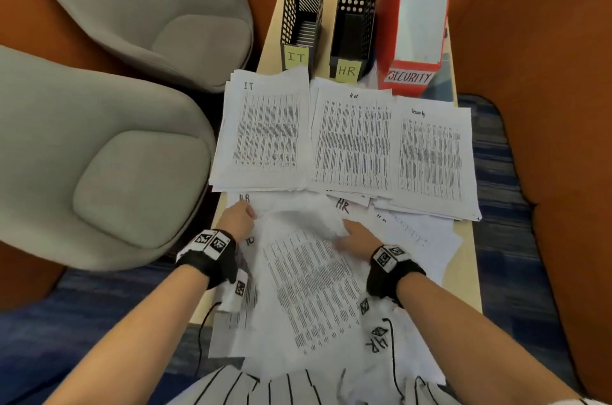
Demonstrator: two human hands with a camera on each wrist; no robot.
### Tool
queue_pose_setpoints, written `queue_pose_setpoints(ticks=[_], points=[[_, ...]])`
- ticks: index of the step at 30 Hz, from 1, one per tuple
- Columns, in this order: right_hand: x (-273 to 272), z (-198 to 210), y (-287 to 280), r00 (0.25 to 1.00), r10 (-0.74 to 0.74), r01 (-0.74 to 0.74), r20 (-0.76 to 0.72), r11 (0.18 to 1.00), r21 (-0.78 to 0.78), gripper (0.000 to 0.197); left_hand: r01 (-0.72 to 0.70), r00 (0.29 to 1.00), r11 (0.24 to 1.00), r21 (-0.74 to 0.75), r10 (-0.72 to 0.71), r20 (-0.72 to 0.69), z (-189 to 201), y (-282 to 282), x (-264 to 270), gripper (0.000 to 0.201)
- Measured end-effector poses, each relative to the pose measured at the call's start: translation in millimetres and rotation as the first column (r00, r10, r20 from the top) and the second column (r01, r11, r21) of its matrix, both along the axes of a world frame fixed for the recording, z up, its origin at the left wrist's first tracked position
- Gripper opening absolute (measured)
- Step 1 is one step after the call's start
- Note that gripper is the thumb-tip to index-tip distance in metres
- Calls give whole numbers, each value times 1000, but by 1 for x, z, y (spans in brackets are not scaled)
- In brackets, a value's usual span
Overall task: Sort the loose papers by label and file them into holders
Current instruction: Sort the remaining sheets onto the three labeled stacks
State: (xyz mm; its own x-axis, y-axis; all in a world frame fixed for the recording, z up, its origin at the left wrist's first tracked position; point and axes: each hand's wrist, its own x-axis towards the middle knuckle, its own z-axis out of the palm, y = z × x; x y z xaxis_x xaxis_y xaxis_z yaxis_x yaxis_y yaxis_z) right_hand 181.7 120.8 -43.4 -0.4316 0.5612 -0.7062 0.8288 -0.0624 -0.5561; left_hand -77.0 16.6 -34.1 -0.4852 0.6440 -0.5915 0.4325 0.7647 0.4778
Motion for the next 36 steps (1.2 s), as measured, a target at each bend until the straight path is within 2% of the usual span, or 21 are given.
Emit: queue_pose_setpoints(ticks=[2,4,6,7,8,11,12,14,15,16,18,19,20,22,24,27,29,31,32,34,36], points=[[22,-4,6,976,-215,214,-32,976,-30,40,-88,984,992,92,72,161,-2,-7,2,26],[50,-15,11,903,-427,427,-38,904,-12,35,-138,940,984,113,94,327,1,-14,14,18],[70,-11,10,836,-547,548,-50,836,4,17,-141,907,984,107,85,412,6,-18,28,6],[77,-5,10,812,-582,583,-45,812,16,10,-130,901,986,103,74,426,4,-19,33,15],[82,-2,9,801,-598,598,-30,800,47,13,-106,903,988,116,47,427,0,-18,38,22],[97,-3,6,798,-602,602,-26,796,63,34,49,962,990,134,-83,261,-4,-15,54,31],[99,-6,5,789,-614,614,-24,787,61,33,66,966,986,151,-101,240,-6,-13,59,33],[103,-13,3,775,-631,631,-22,773,64,19,88,963,982,167,-127,236,-5,-9,72,35],[103,-11,3,783,-622,621,-7,781,66,11,154,969,980,128,-175,174,-4,-8,78,38],[104,-11,5,797,-603,601,24,796,71,7,240,969,968,78,-243,34,-3,-7,84,42],[107,-9,9,808,-584,577,82,811,94,4,349,903,935,60,-318,-288,-2,-7,94,50],[109,-9,11,814,-570,564,107,821,85,4,383,879,917,107,-327,-347,-2,-5,98,50],[108,-8,12,827,-552,546,109,834,79,4,421,872,893,158,-351,-343,-2,-2,103,48],[107,-9,14,831,-553,551,59,833,37,7,377,925,906,192,-357,-132,-3,5,110,37],[108,-8,12,772,-634,632,-49,773,-52,16,243,964,958,152,-255,67,-1,11,110,30],[107,-6,12,754,-648,644,-108,762,-67,31,135,979,980,146,-155,131,-4,12,108,12],[108,-4,10,785,-616,616,-59,787,-18,47,117,980,981,156,-140,143,-9,10,108,31],[110,-4,8,813,-582,582,-16,813,14,50,97,976,981,171,-127,175,-8,6,108,33],[111,-5,7,802,-597,597,-23,802,10,49,90,972,980,176,-125,200,-10,4,108,32],[114,-12,6,719,-691,685,-77,723,-90,45,67,962,978,195,-116,248,-11,-3,108,29],[116,-17,5,538,-834,804,-122,552,-221,25,6,958,972,235,-74,279,-13,-11,107,21]])
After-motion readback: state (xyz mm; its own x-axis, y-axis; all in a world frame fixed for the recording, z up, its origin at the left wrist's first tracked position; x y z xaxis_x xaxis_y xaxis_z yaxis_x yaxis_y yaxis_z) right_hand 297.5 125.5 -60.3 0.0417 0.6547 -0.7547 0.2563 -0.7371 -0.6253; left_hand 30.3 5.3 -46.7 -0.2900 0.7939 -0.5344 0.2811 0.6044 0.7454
